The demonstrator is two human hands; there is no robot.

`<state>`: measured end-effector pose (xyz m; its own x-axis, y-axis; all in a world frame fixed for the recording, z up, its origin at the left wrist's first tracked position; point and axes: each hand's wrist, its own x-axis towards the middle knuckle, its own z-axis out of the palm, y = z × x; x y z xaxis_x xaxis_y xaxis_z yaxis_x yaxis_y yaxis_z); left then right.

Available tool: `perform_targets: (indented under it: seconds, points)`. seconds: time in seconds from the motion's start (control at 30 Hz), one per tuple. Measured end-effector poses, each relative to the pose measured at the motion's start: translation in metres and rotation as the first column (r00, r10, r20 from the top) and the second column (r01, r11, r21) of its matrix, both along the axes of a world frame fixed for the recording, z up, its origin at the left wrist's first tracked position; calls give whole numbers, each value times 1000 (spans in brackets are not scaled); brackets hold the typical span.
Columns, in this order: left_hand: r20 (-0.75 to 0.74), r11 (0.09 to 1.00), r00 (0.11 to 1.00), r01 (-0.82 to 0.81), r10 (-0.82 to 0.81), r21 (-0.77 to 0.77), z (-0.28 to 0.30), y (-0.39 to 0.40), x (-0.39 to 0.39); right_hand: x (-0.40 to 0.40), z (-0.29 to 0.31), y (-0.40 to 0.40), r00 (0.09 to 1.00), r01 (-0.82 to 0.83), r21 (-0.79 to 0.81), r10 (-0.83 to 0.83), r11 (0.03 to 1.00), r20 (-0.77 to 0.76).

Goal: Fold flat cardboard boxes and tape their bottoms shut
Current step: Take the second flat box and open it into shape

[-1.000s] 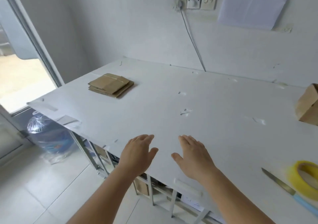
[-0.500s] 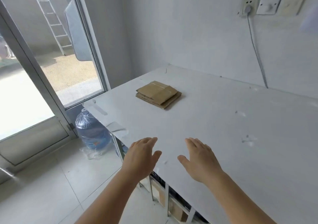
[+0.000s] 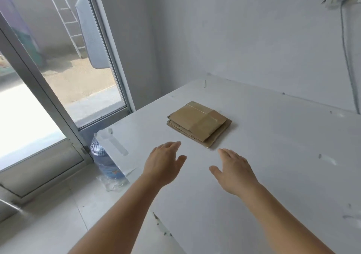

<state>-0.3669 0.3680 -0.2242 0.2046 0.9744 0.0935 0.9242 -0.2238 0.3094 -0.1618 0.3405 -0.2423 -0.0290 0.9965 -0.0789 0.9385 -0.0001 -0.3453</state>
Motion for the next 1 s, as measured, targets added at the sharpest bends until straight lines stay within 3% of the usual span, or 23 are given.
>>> perform_targets:
  seconds: [0.33, 0.6, 0.7, 0.83, 1.0]
  points:
    - [15, 983, 985, 175, -174, -47, -30, 163, -21, -34, -21, 110, 967, 255, -43, -255, 966, 2]
    - [15, 948, 964, 262, -264, -181, -60, 274, -29, -63, -42, 172, 836, 545, -124, -549, 829, 3]
    - [25, 923, 951, 305, -308, -232, -71, 294, -29, -68, -48, 180, 787, 614, -139, -616, 777, 28]
    - [91, 899, 917, 400, -389, -177, -81, 299, -32, -73, -55, 182, 753, 655, -118, -658, 747, 17]
    - [208, 899, 895, 423, -395, -113, -77, 289, -33, -79, -56, 178, 674, 717, -105, -723, 690, -151]
